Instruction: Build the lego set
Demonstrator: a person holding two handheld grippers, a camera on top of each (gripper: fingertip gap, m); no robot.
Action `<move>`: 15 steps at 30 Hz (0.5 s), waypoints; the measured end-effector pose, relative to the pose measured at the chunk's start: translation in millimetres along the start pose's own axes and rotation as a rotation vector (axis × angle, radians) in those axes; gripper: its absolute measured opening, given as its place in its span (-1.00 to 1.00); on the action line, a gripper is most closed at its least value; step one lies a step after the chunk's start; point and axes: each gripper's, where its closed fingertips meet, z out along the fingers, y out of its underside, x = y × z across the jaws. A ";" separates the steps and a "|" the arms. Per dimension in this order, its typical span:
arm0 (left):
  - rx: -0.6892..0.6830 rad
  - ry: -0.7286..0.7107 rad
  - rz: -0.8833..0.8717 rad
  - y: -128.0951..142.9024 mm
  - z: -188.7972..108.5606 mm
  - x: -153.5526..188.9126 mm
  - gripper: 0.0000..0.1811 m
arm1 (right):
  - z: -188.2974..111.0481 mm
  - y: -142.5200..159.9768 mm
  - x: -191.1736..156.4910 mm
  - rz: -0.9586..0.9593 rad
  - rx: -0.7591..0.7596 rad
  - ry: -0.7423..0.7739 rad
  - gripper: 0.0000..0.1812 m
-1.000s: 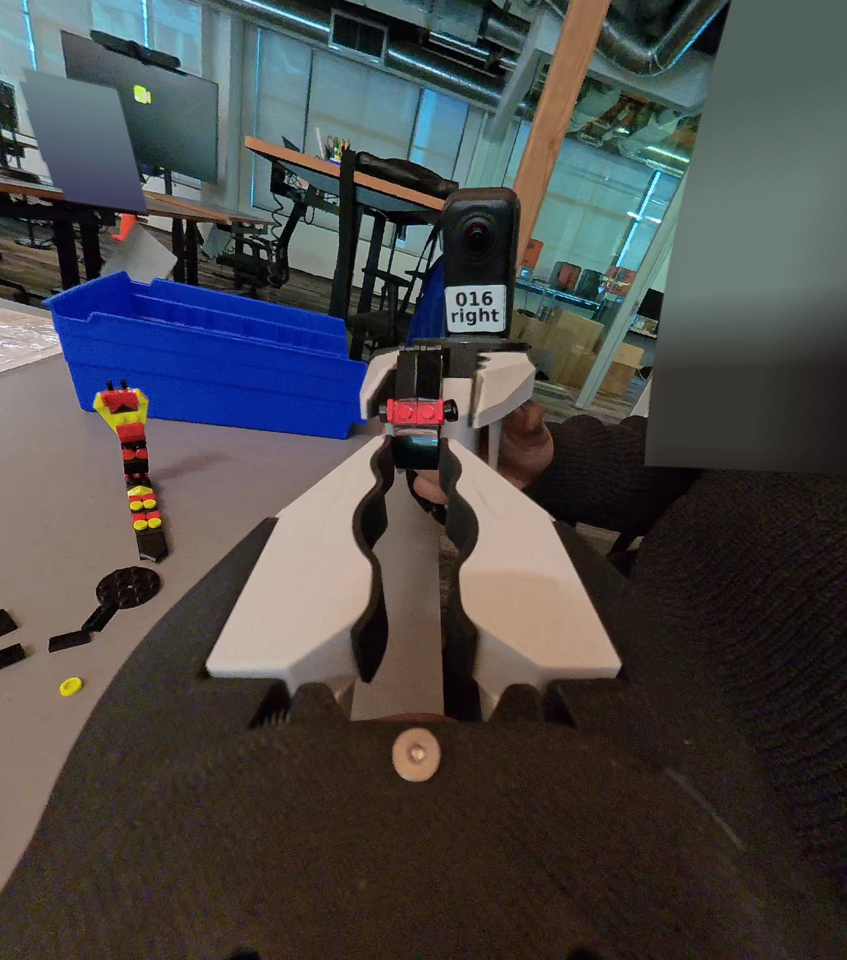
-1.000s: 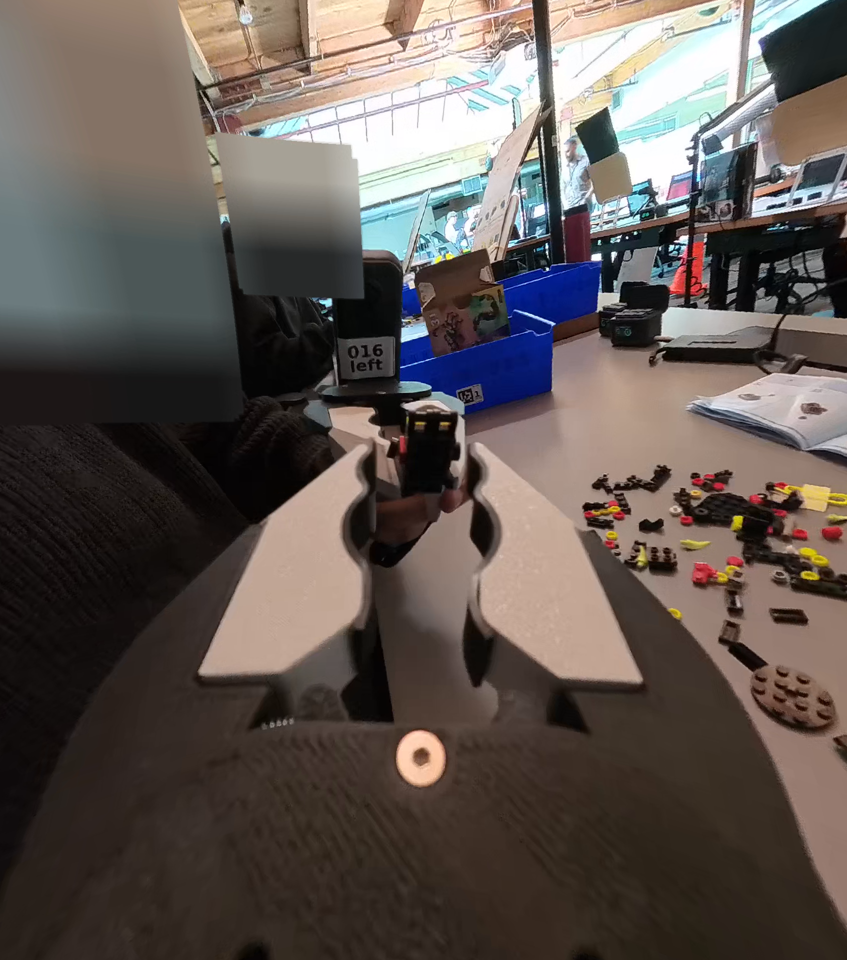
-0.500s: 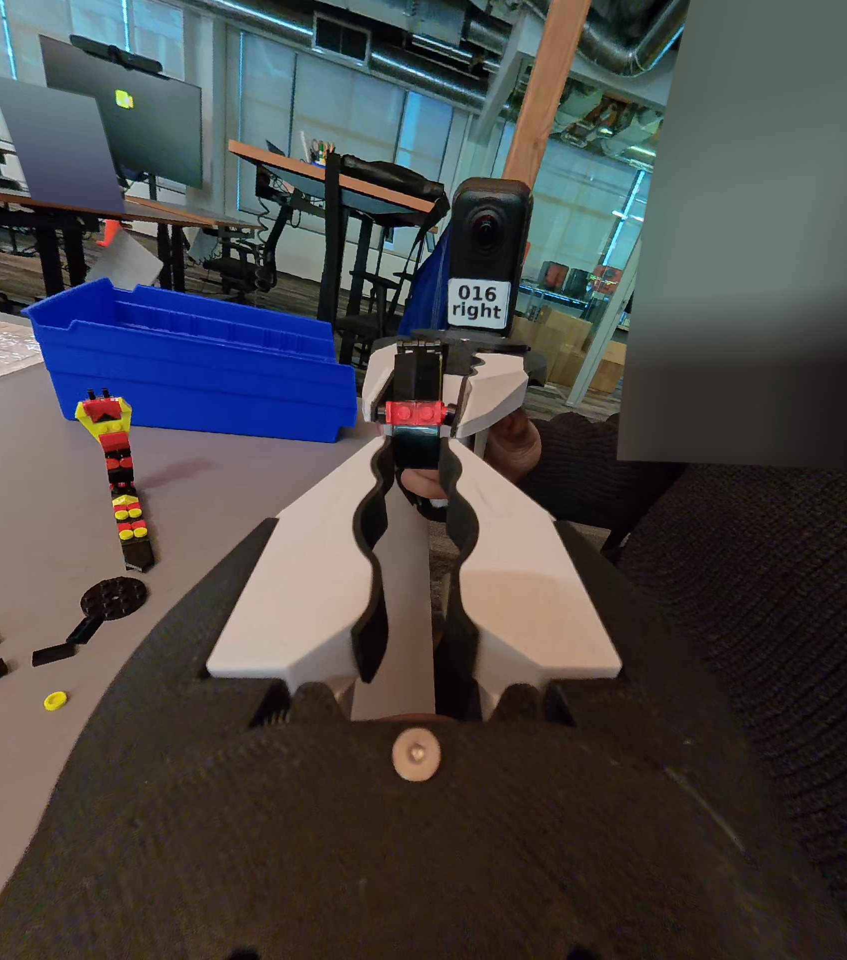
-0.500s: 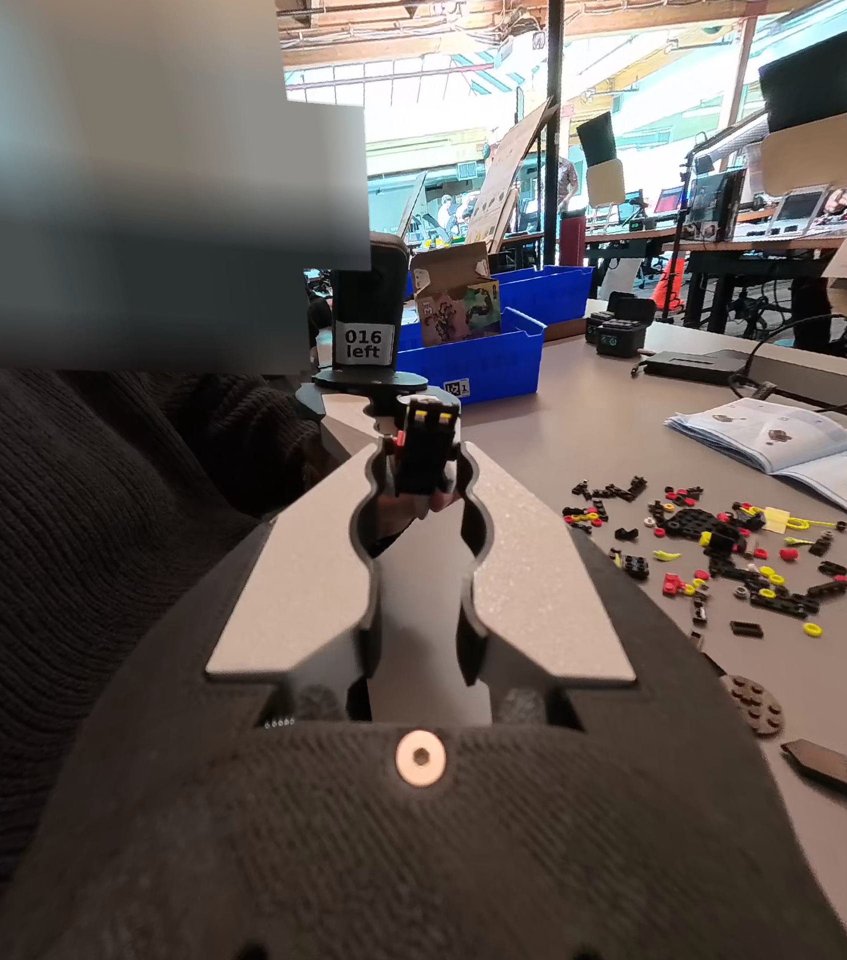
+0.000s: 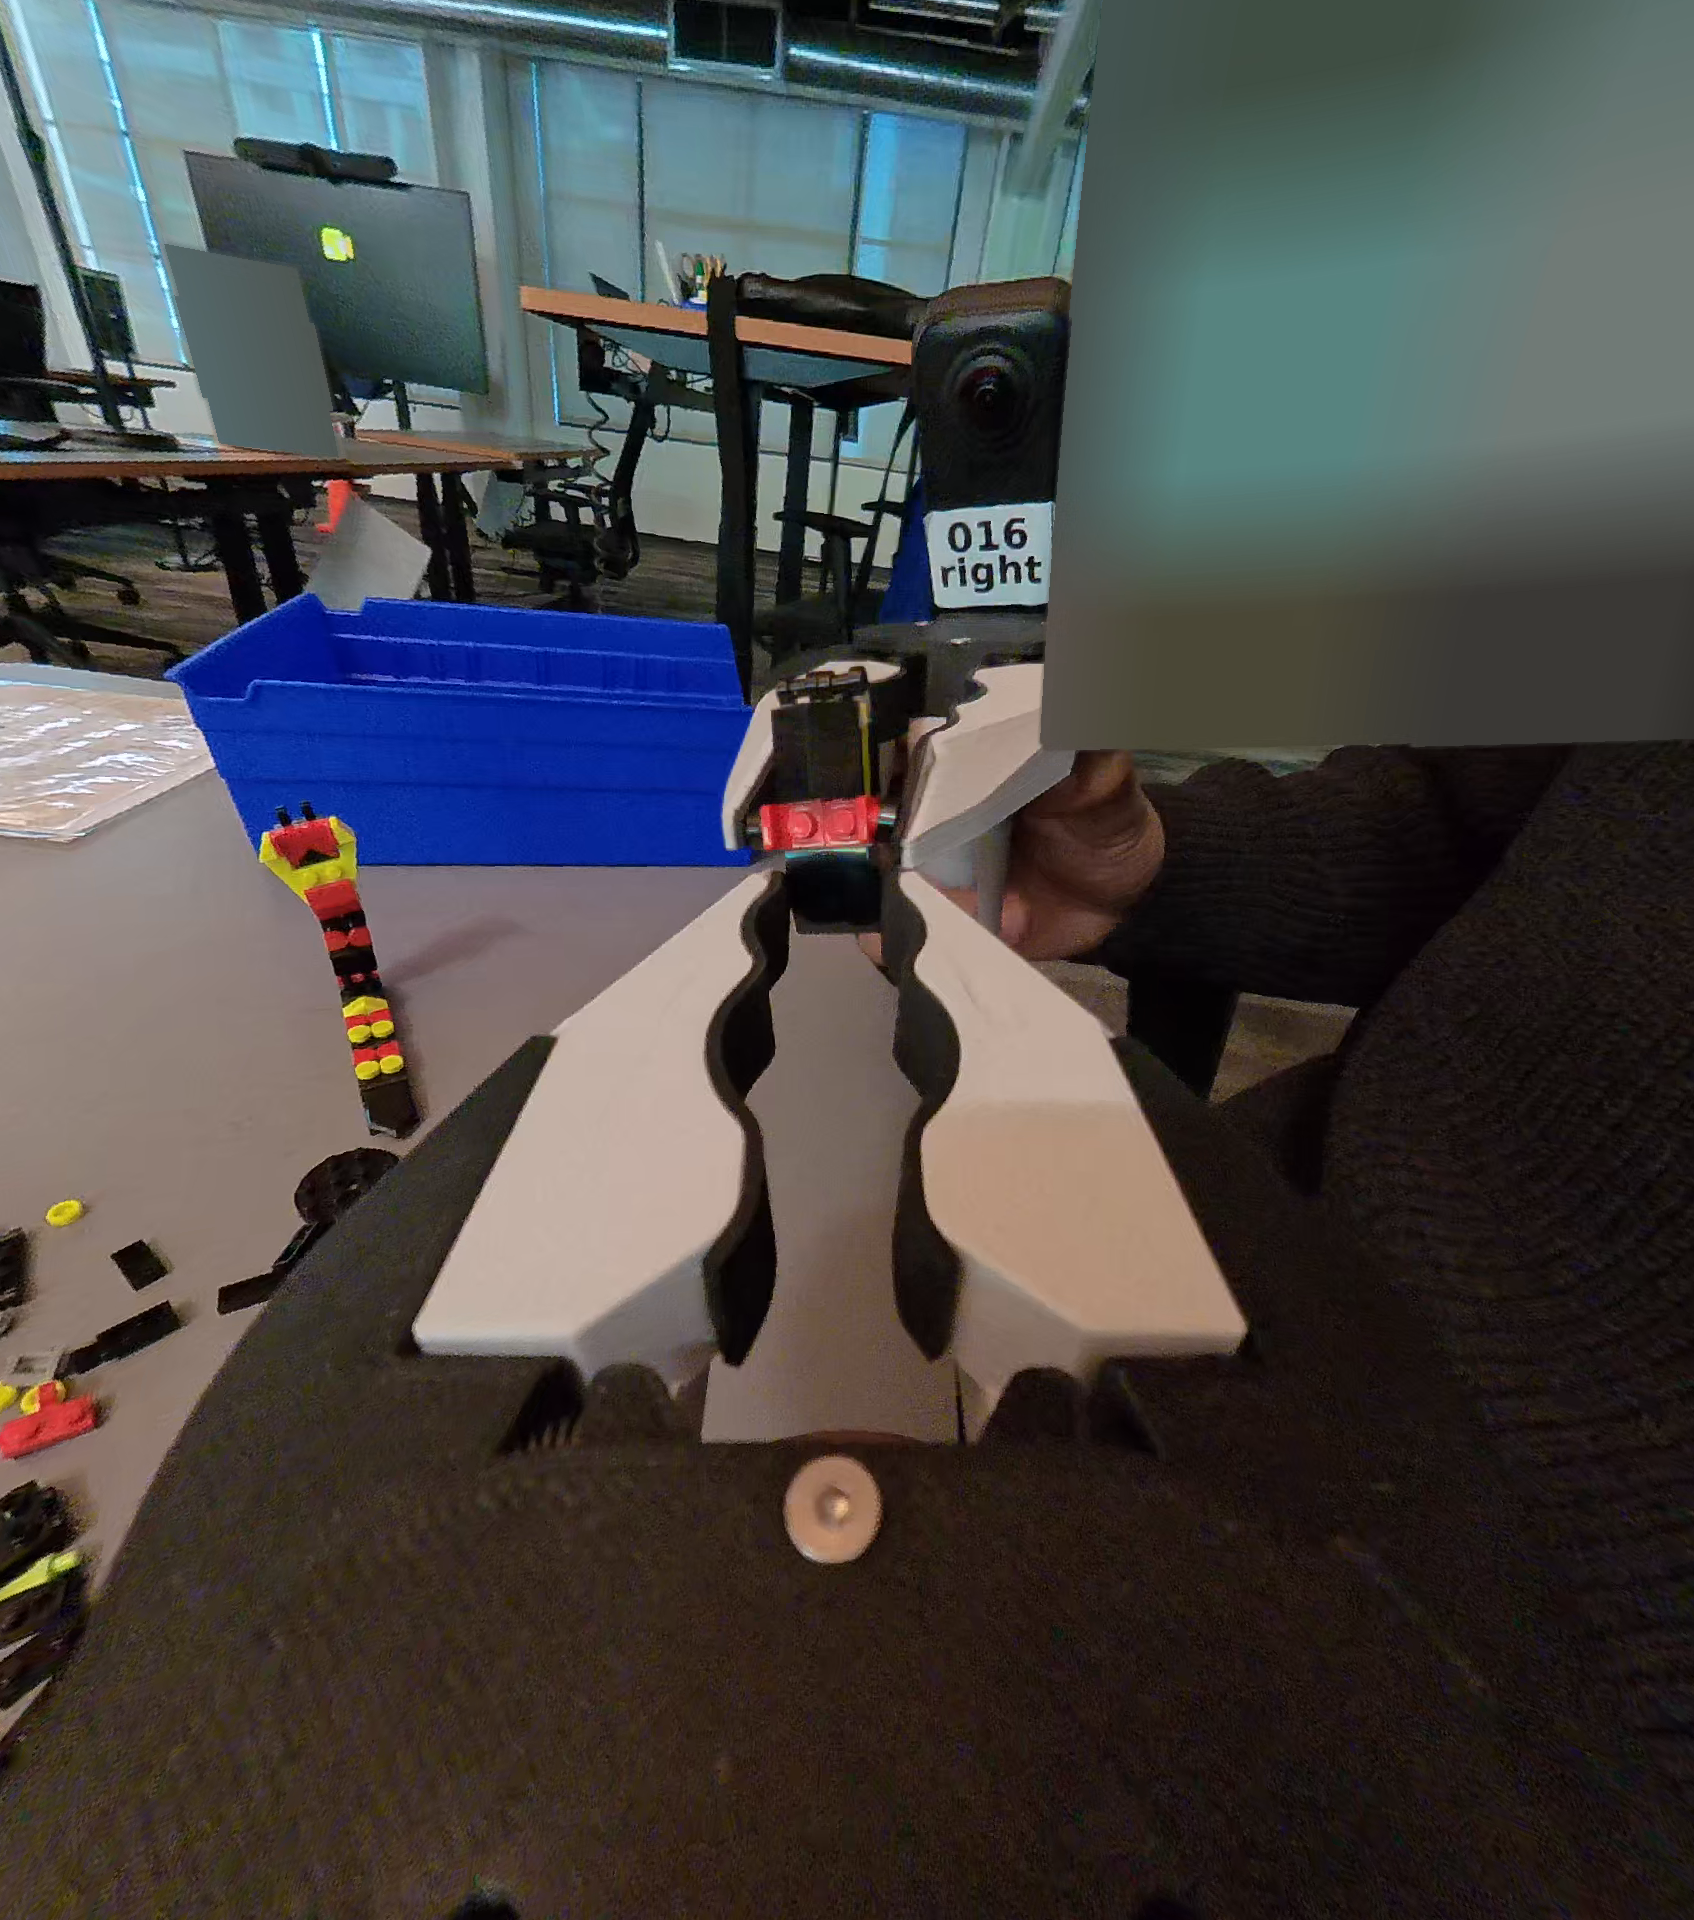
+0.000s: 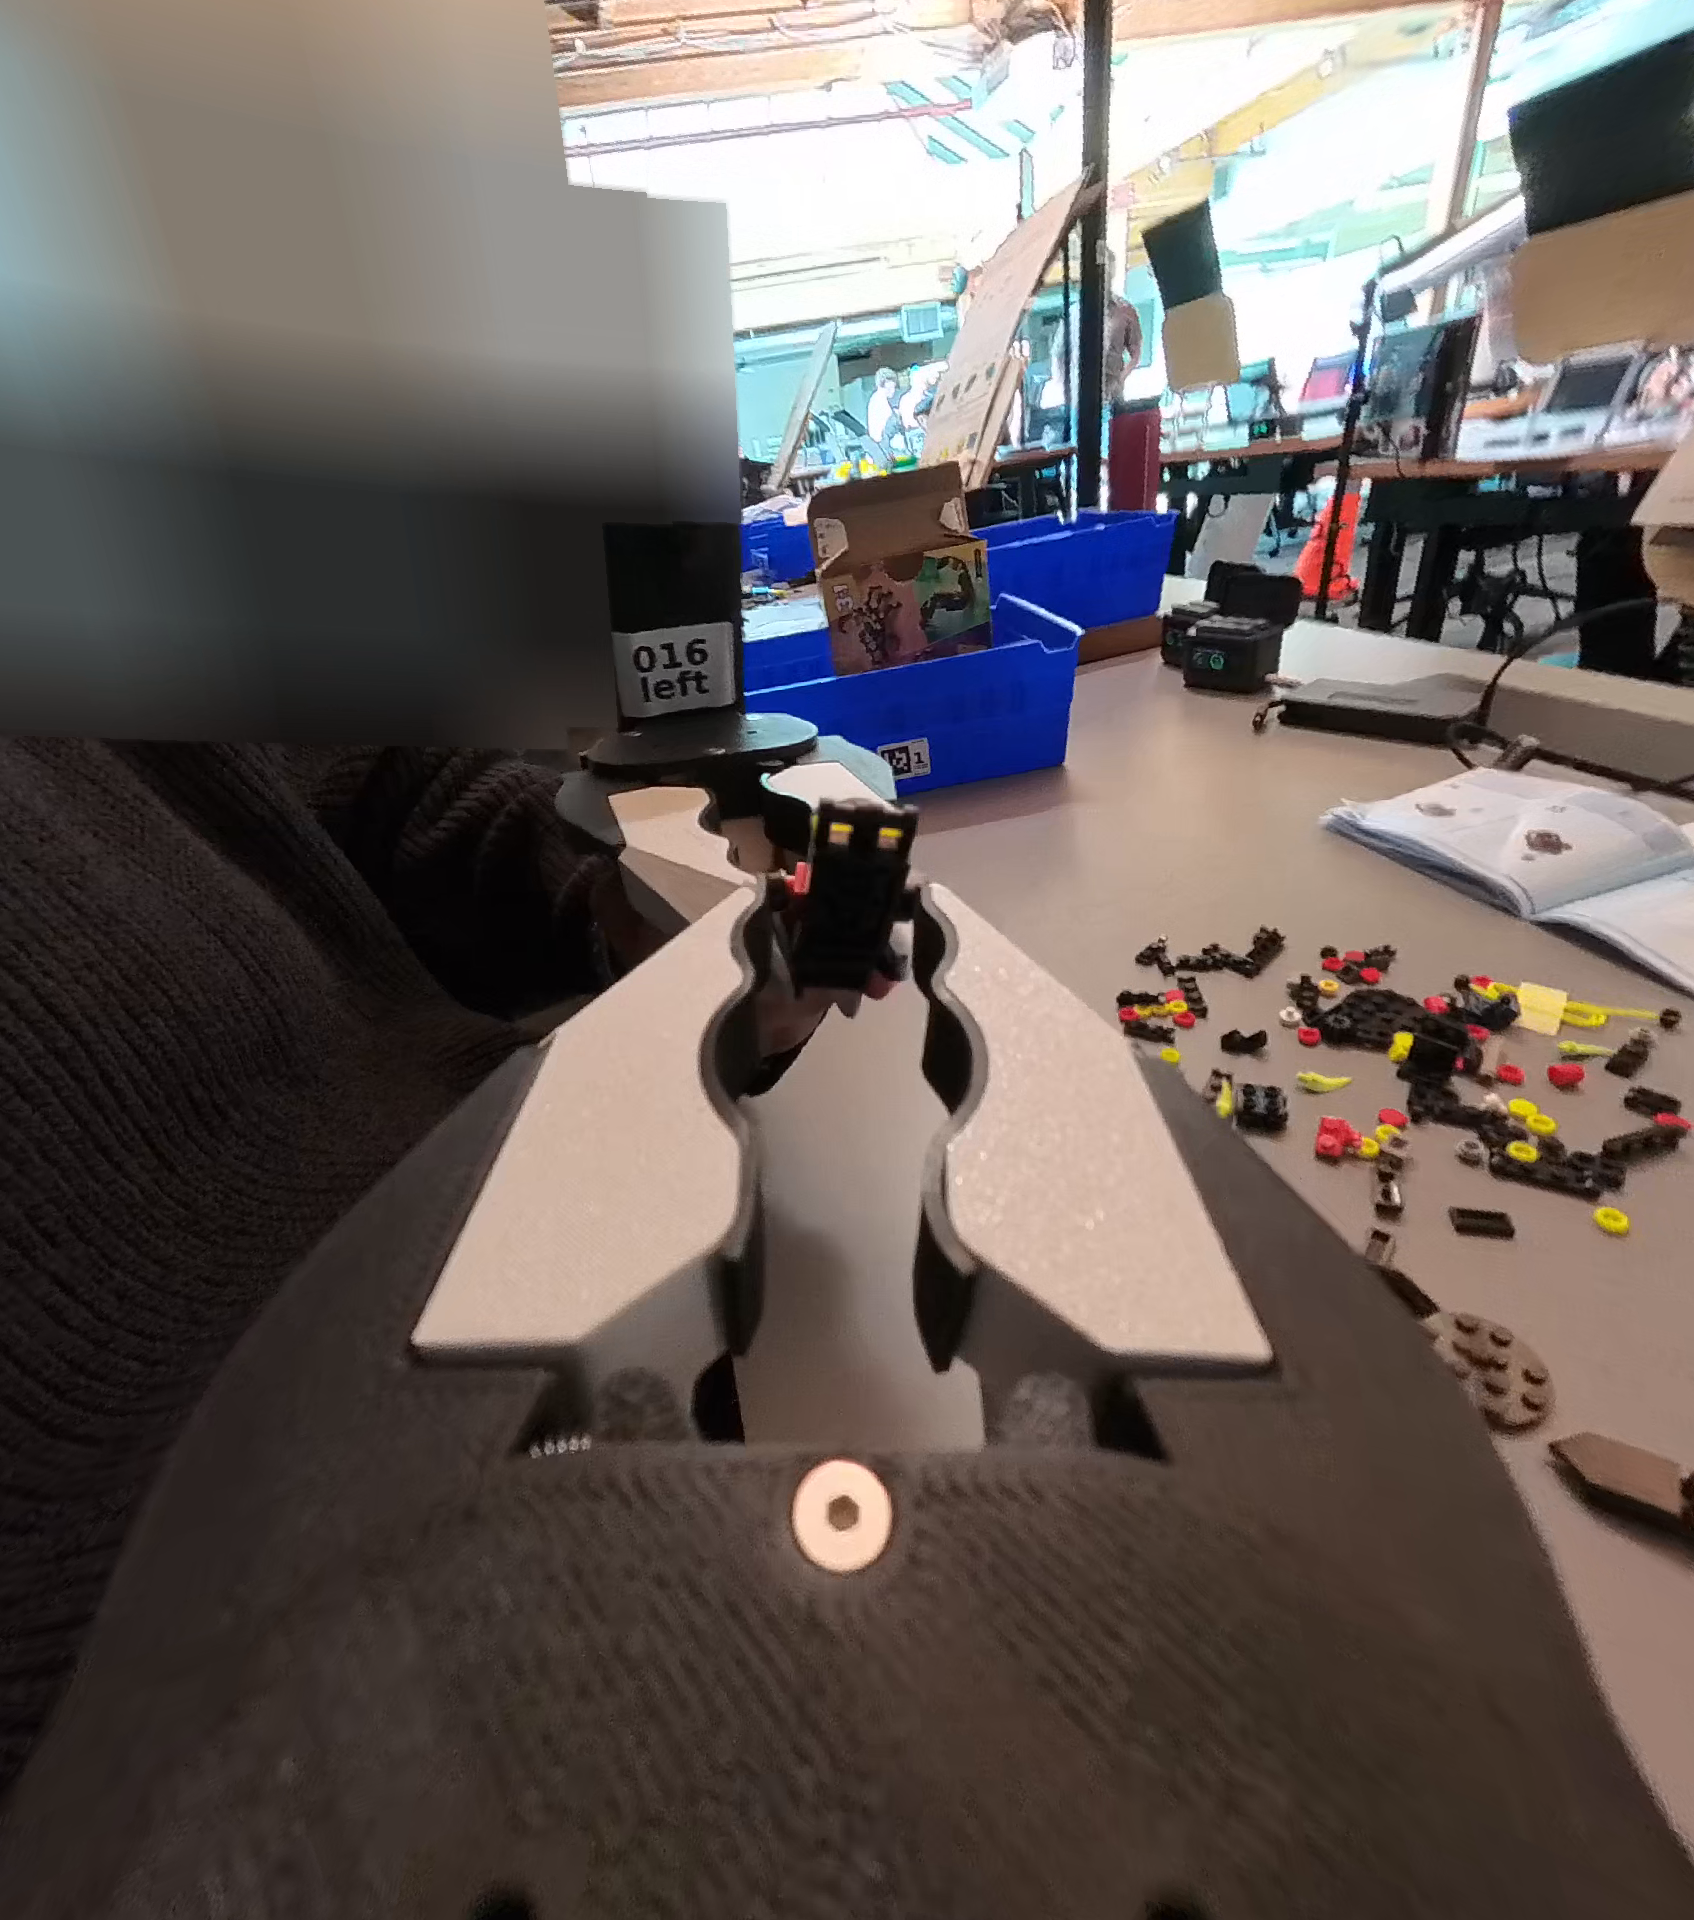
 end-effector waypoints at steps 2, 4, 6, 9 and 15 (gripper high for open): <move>-0.012 -0.014 0.015 2.6 0.8 -1.7 -0.82 | -0.3 2.5 2.2 0.036 -0.017 0.005 -0.73; -0.022 -0.027 0.031 4.4 1.6 -2.8 -0.82 | -0.8 4.0 3.6 0.060 -0.023 0.002 -0.72; -0.028 -0.035 0.040 5.3 1.7 -3.6 -0.82 | -1.1 4.4 4.1 0.083 -0.014 -0.011 -0.73; -0.029 -0.045 0.038 5.3 1.2 -5.7 -0.83 | -0.9 5.0 4.0 0.096 -0.007 -0.024 -0.71; -0.034 -0.051 0.044 6.1 1.4 -6.1 -0.83 | -0.4 4.8 4.2 0.115 -0.001 -0.034 -0.72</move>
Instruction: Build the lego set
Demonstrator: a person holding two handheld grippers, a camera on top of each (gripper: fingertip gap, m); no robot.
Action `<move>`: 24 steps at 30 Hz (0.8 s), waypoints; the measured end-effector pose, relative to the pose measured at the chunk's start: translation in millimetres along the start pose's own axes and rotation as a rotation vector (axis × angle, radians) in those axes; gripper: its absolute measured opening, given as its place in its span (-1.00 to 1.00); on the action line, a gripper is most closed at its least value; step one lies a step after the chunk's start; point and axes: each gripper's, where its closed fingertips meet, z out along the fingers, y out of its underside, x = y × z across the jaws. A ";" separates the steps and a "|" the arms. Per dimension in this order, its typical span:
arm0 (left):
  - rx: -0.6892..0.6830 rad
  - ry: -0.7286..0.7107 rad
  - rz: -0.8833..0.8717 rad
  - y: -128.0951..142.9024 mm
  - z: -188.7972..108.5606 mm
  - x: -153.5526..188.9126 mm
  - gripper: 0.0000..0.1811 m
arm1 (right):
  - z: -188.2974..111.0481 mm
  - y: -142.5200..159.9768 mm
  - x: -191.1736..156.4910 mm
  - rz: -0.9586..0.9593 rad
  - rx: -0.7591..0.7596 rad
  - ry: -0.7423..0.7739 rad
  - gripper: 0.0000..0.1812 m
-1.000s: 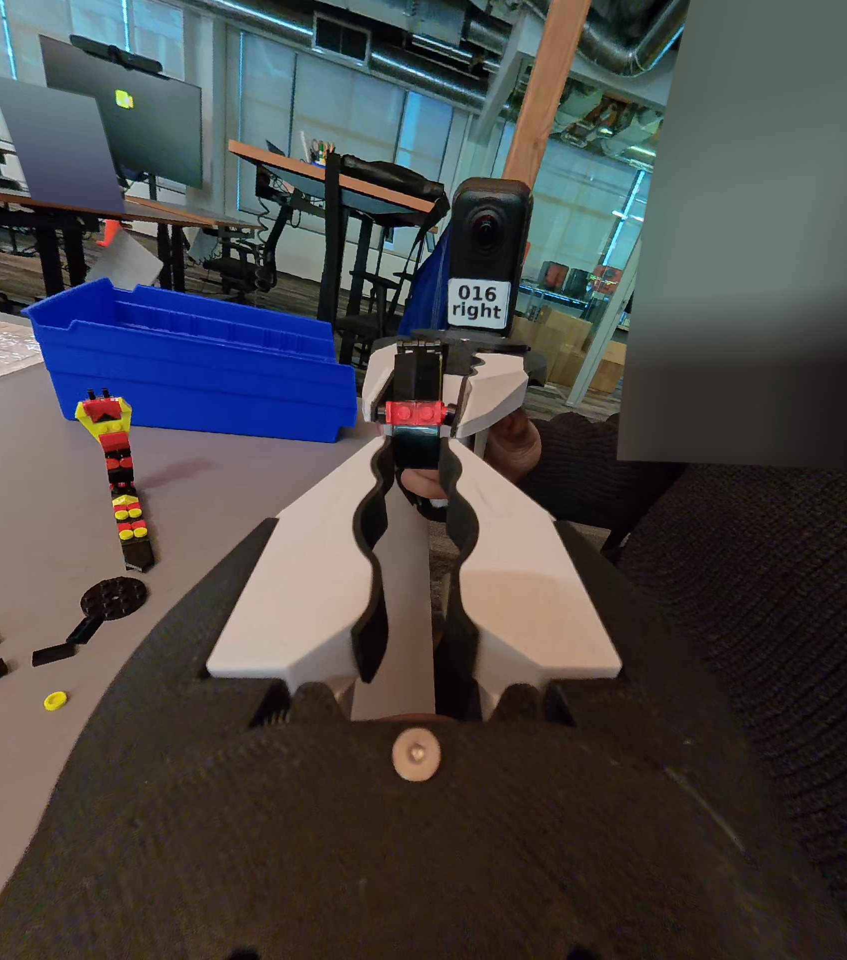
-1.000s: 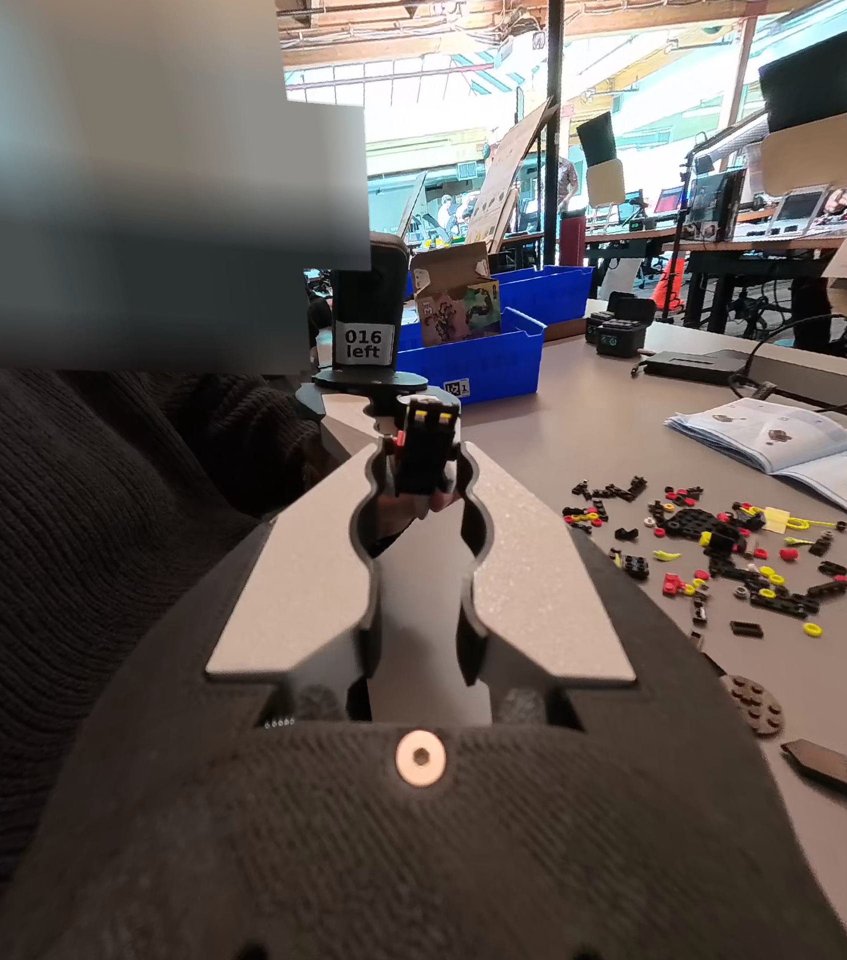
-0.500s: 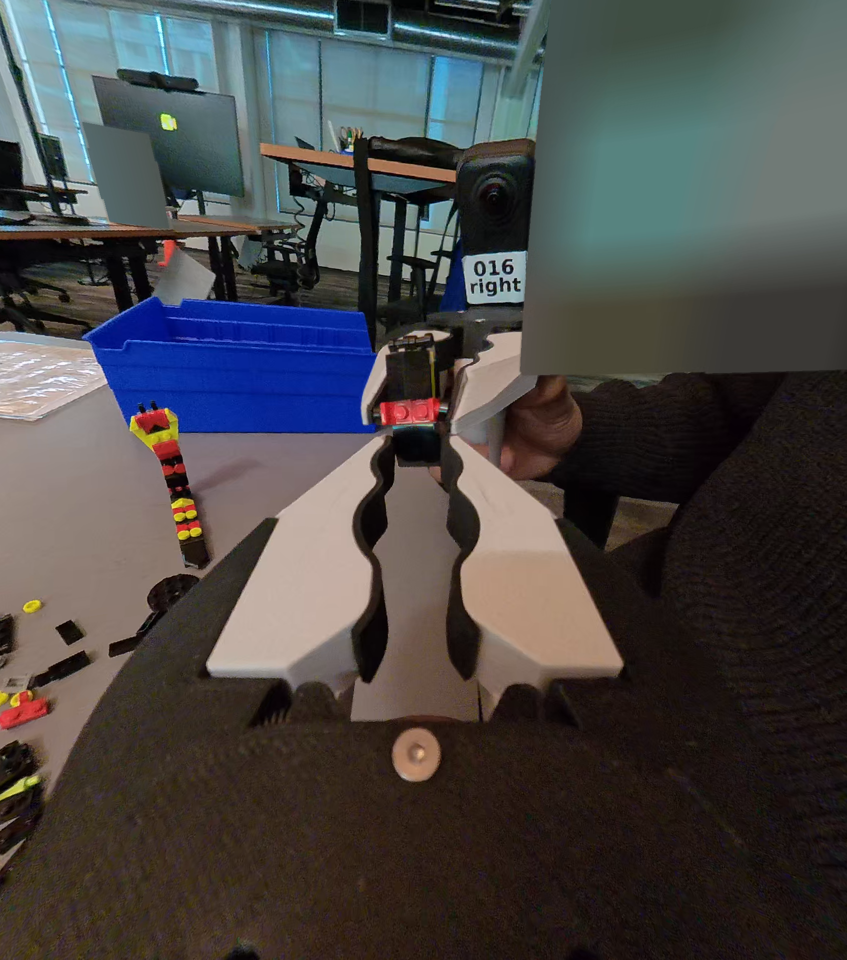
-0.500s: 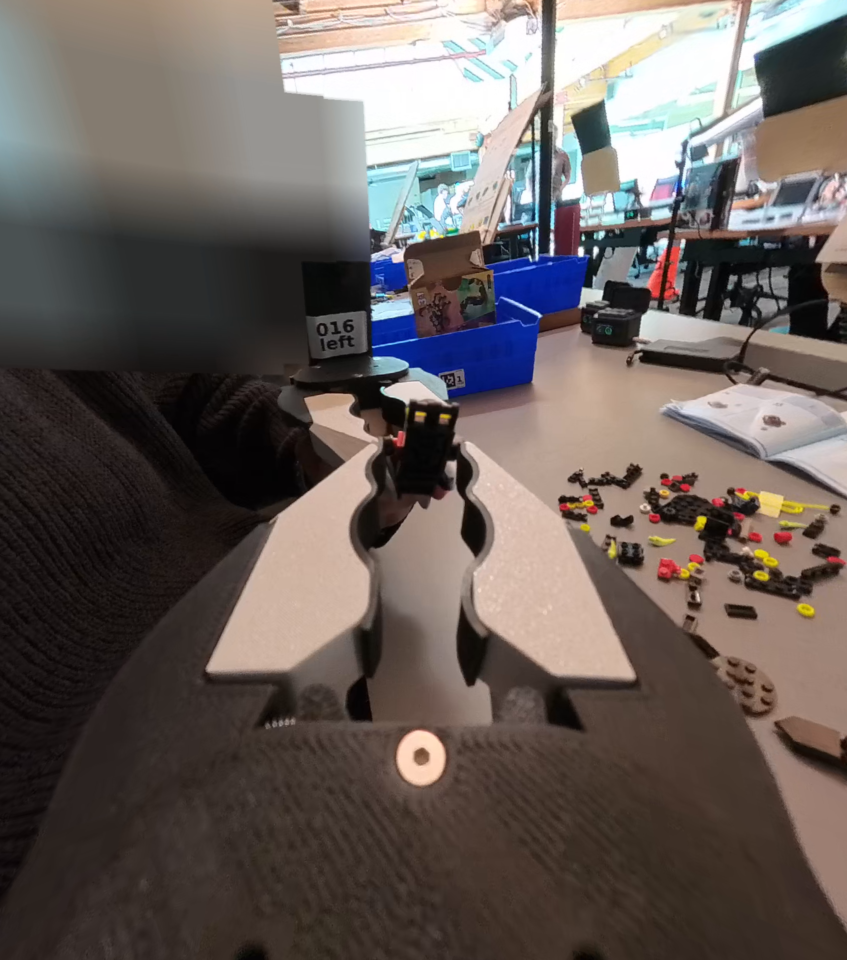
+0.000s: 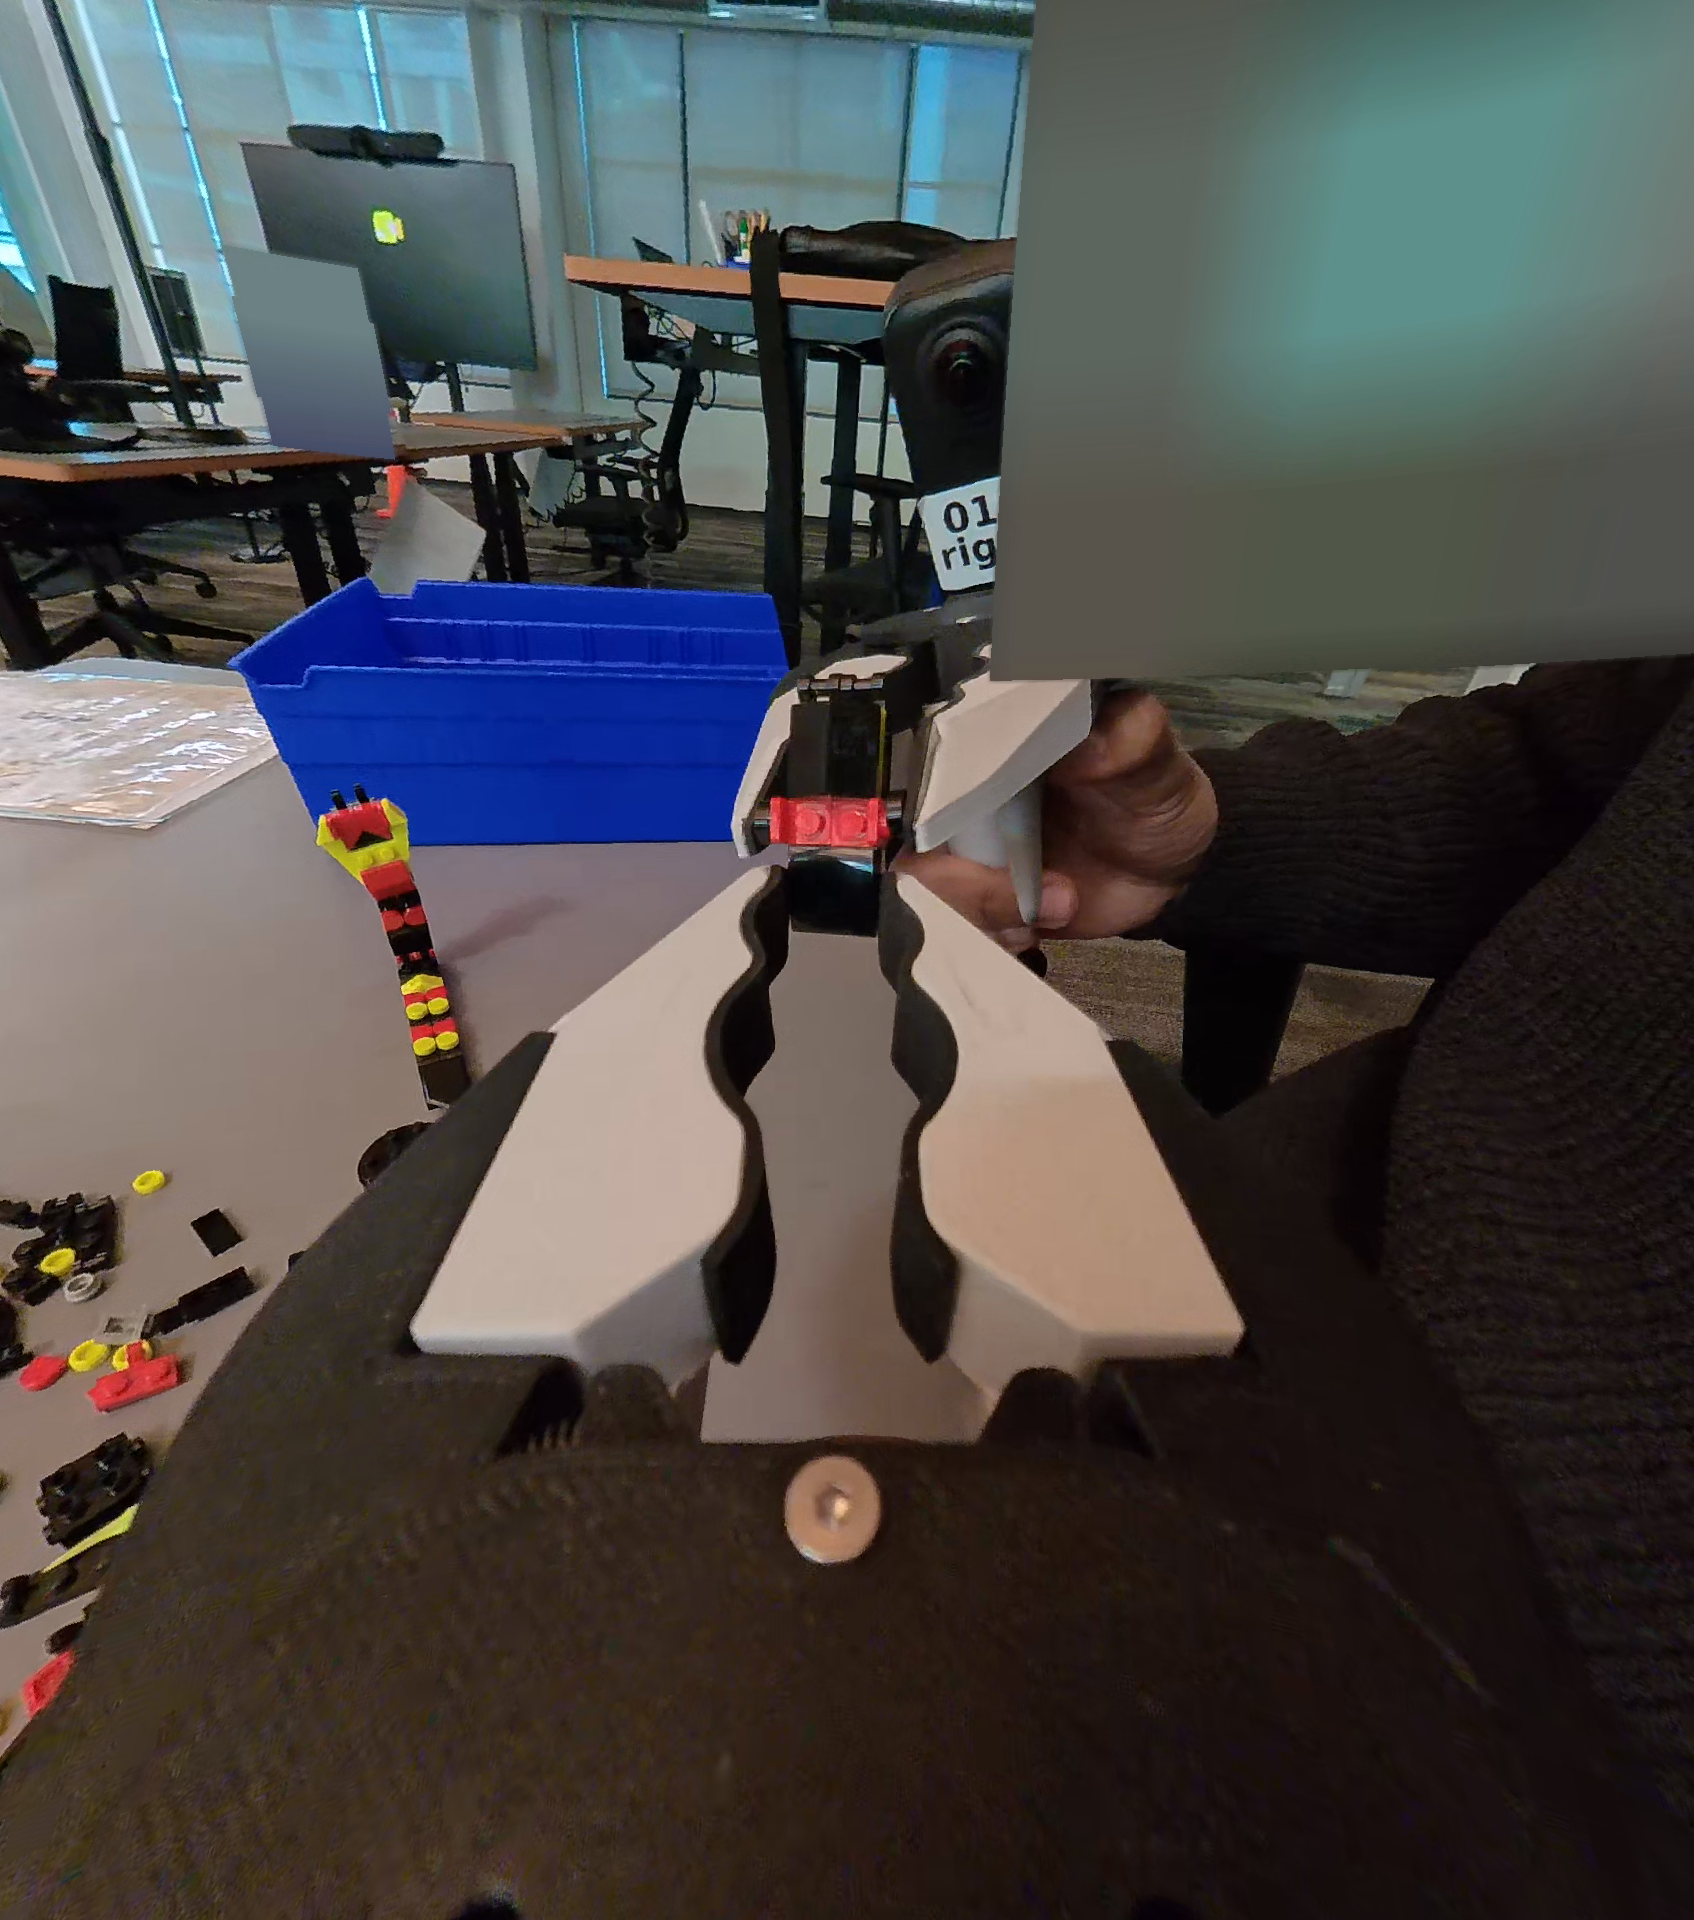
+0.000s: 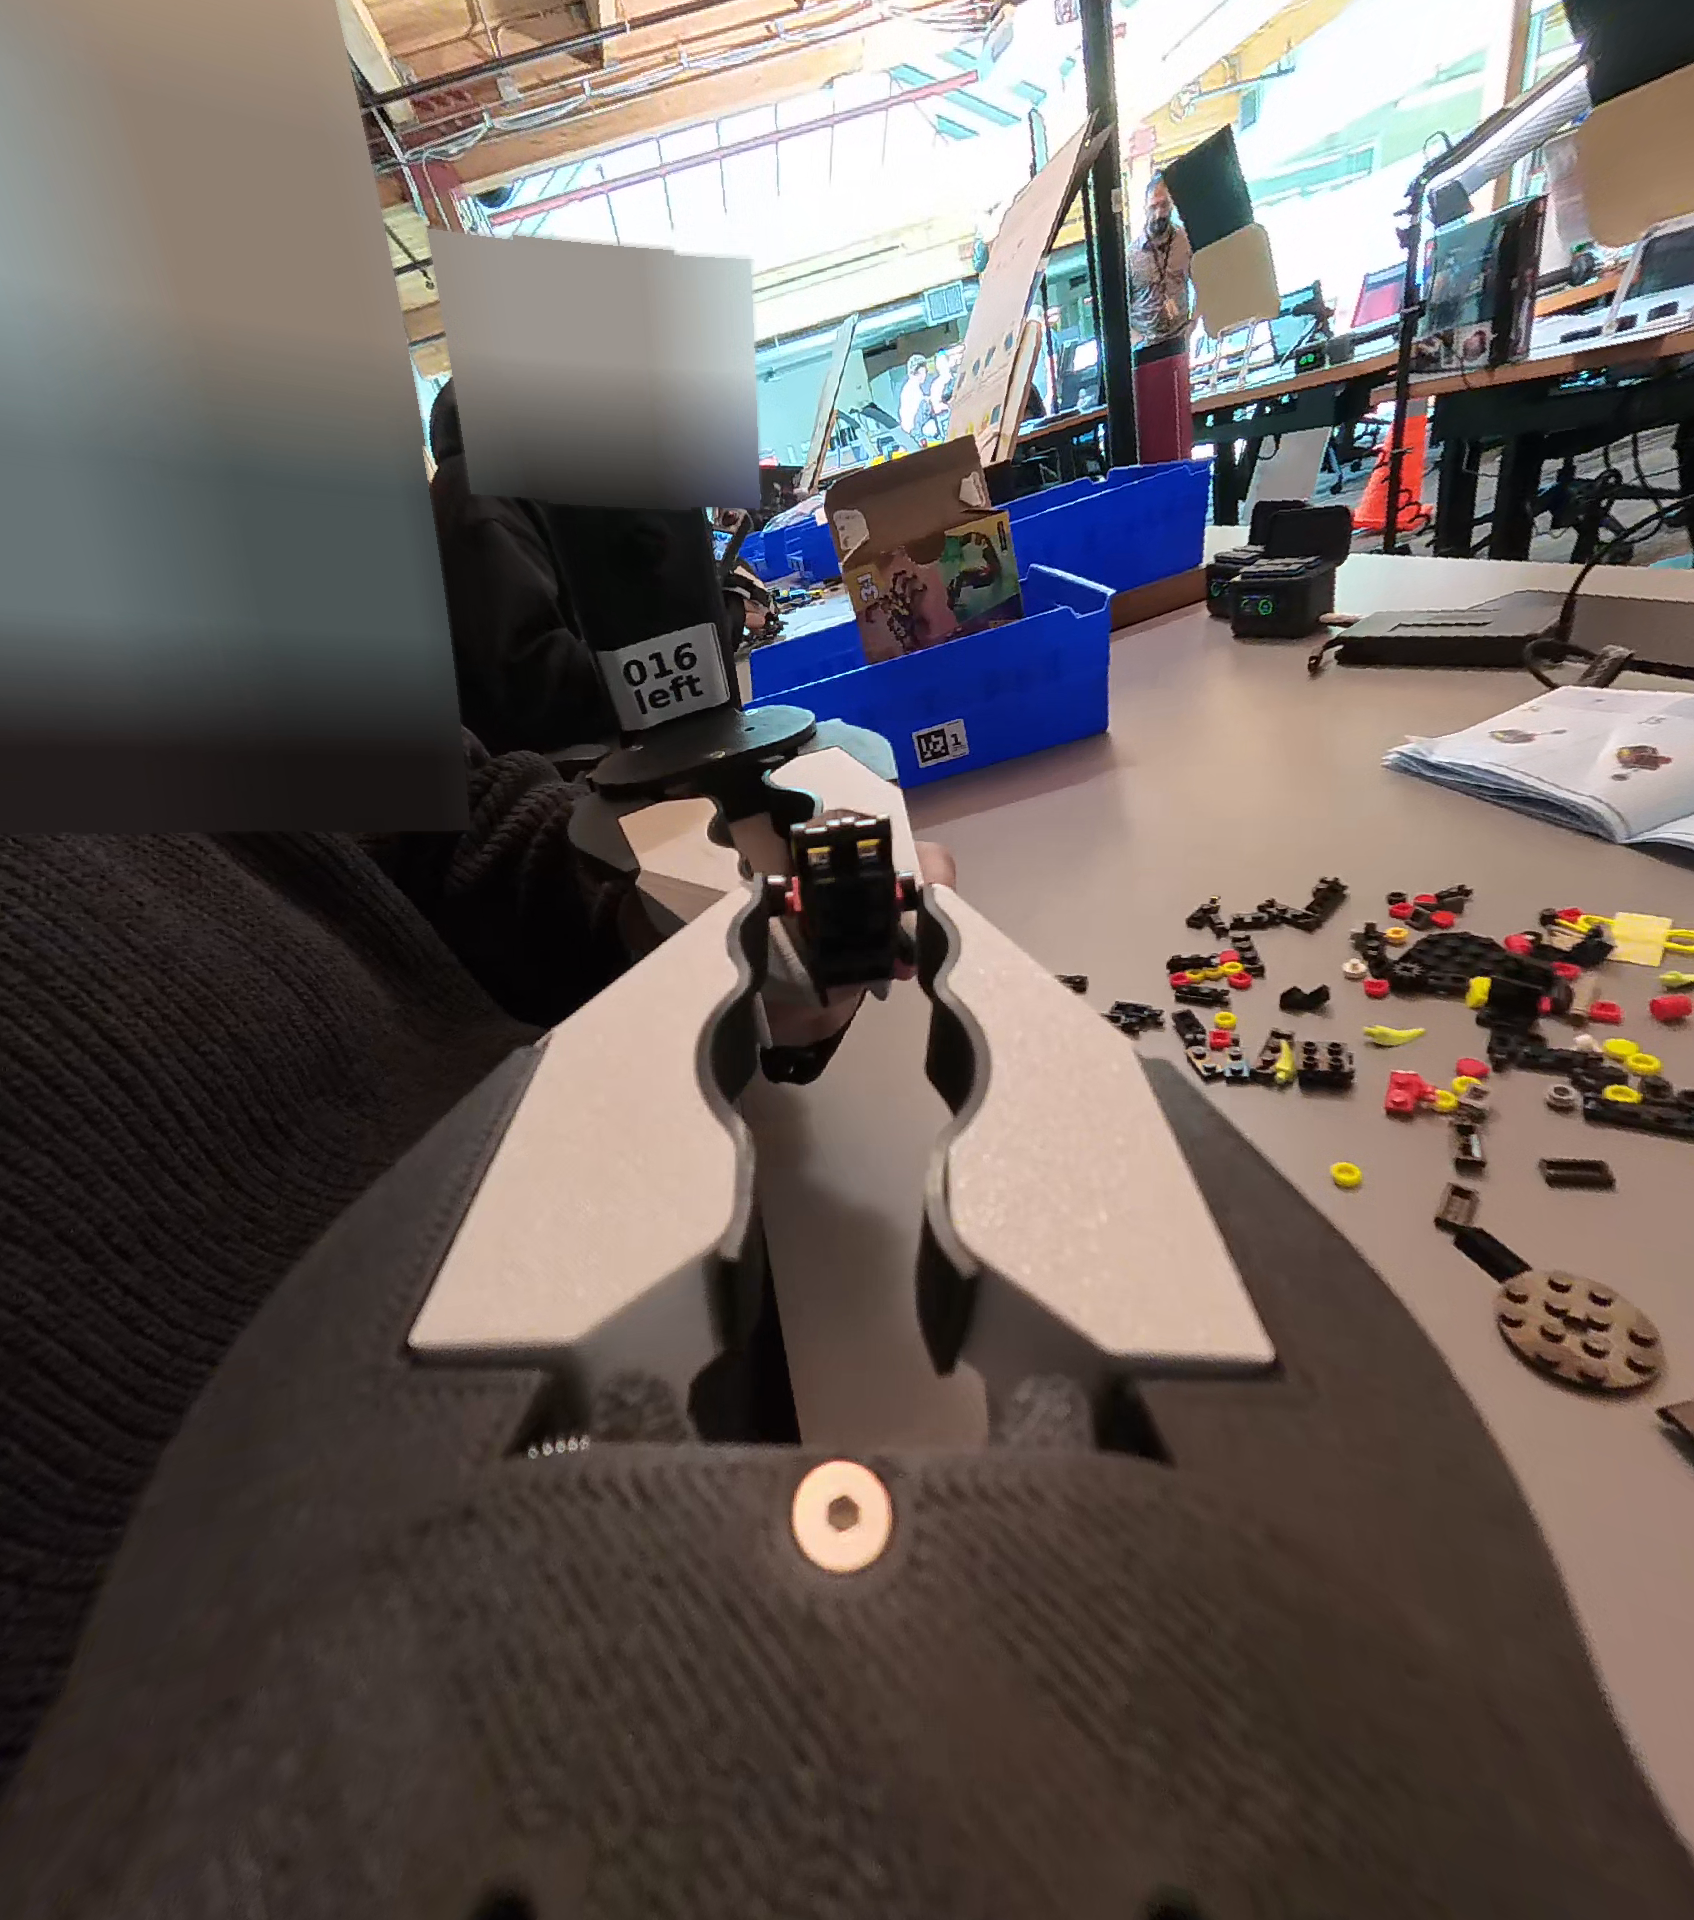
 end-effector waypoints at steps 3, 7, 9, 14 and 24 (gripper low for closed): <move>-0.002 -0.001 -0.002 0.6 0.1 -0.5 -0.83 | 0.5 0.7 0.6 -0.009 -0.008 0.010 -0.72; -0.003 -0.002 -0.008 0.5 0.2 -0.5 -0.83 | 0.9 1.2 0.8 -0.020 -0.012 0.016 -0.72; -0.002 -0.003 -0.011 -0.3 0.1 -0.6 -0.84 | 1.1 0.8 0.8 -0.026 -0.009 0.017 -0.72; 0.000 -0.010 -0.003 -0.9 0.0 -1.0 -0.83 | 1.5 0.0 1.0 -0.032 -0.006 0.021 -0.72; 0.001 -0.021 0.013 -1.2 -0.2 -1.5 -0.83 | 1.6 0.4 0.7 -0.086 -0.030 0.055 -0.72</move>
